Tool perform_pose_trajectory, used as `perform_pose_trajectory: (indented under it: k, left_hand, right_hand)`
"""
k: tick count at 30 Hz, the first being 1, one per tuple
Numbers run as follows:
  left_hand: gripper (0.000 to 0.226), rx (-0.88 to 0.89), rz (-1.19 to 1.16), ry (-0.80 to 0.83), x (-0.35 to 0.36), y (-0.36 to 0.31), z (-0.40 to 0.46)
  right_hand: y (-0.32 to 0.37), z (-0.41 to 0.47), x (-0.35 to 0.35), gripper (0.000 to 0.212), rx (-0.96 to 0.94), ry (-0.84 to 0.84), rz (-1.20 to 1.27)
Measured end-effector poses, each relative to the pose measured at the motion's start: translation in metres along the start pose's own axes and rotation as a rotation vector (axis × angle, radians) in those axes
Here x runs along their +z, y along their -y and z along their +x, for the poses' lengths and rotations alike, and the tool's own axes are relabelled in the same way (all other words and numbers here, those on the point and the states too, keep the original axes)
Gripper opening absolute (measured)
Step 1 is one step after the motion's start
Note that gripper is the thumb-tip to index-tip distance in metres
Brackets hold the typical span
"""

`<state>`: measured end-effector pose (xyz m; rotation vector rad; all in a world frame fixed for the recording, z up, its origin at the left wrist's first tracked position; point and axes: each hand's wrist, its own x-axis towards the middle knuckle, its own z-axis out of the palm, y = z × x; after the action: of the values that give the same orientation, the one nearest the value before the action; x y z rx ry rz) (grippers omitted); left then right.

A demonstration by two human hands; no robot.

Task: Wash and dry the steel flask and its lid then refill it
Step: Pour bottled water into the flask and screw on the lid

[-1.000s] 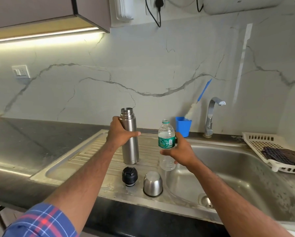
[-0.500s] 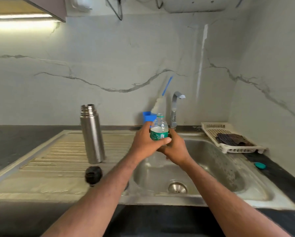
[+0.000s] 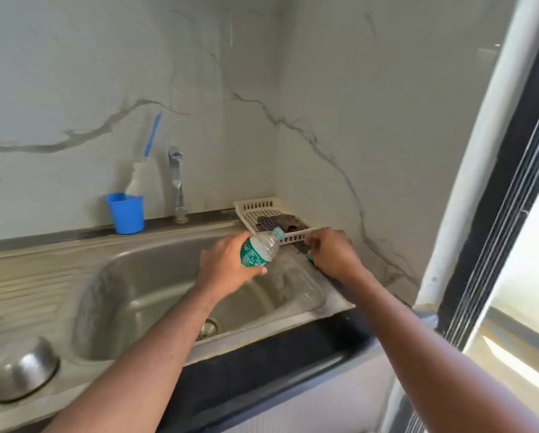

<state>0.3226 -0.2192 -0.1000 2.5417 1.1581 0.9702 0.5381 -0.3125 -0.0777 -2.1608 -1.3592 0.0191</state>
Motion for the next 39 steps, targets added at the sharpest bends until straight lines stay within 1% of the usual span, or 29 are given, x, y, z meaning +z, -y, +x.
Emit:
perform_pose_trajectory:
  k: [1,3,7,10,12,14,16,18,22,24,27,30,32,34,39]
  left_hand:
    - [0.078,0.001,0.016,0.012,0.002,0.000,0.001]
    - [0.080,0.004,0.034,0.024,0.003,0.002,0.002]
    - [0.081,-0.015,0.038,0.027,-0.003,0.015,0.005]
    - [0.078,-0.054,0.035,0.010,-0.007,0.029,0.005]
    - [0.074,-0.080,0.031,-0.007,-0.007,0.038,0.003]
    - [0.071,-0.122,0.004,-0.019,-0.006,0.048,0.002]
    - [0.069,-0.163,-0.052,-0.026,-0.005,0.057,0.003]
    - [0.069,-0.195,-0.126,-0.029,-0.006,0.066,0.003]
    - [0.067,-0.239,-0.196,-0.052,-0.012,0.082,0.000]
    - [0.060,-0.244,-0.230,-0.072,-0.014,0.085,0.001]
    - [0.054,-0.238,-0.260,-0.080,-0.017,0.083,0.004]
    - [0.055,-0.218,-0.281,-0.047,-0.018,0.084,0.005]
    - [0.058,-0.202,-0.296,-0.020,-0.020,0.087,0.006]
    - [0.058,-0.188,-0.301,-0.003,-0.023,0.088,0.005]
    - [0.061,-0.179,-0.332,0.065,-0.031,0.090,0.004]
  right_hand:
    - [-0.008,0.003,-0.001,0.032,0.025,0.041,-0.055]
    - [-0.017,0.009,0.002,0.037,0.015,0.112,-0.108]
    - [-0.017,0.021,0.013,0.031,0.011,0.166,-0.127]
    - [-0.010,0.026,0.016,0.022,0.004,0.147,-0.156]
    - [0.001,0.029,0.017,0.023,-0.065,0.097,-0.146]
    - [0.020,0.031,0.023,0.026,-0.175,0.039,-0.018]
    - [0.044,0.036,0.036,0.022,-0.212,0.051,0.257]
    - [0.068,0.042,0.050,0.019,-0.170,0.087,0.526]
    - [0.100,0.046,0.072,0.016,-0.080,-0.028,0.853]
    - [0.101,0.047,0.082,0.018,-0.059,-0.041,0.983]
    - [0.096,0.049,0.092,0.015,-0.118,0.056,1.035]
    - [0.092,0.053,0.093,0.013,-0.190,0.146,1.102]
    - [0.088,0.055,0.090,0.024,-0.226,0.230,1.129]
    - [0.084,0.055,0.087,0.034,-0.258,0.302,1.108]
    - [0.080,0.054,0.084,0.034,-0.302,0.364,1.008]
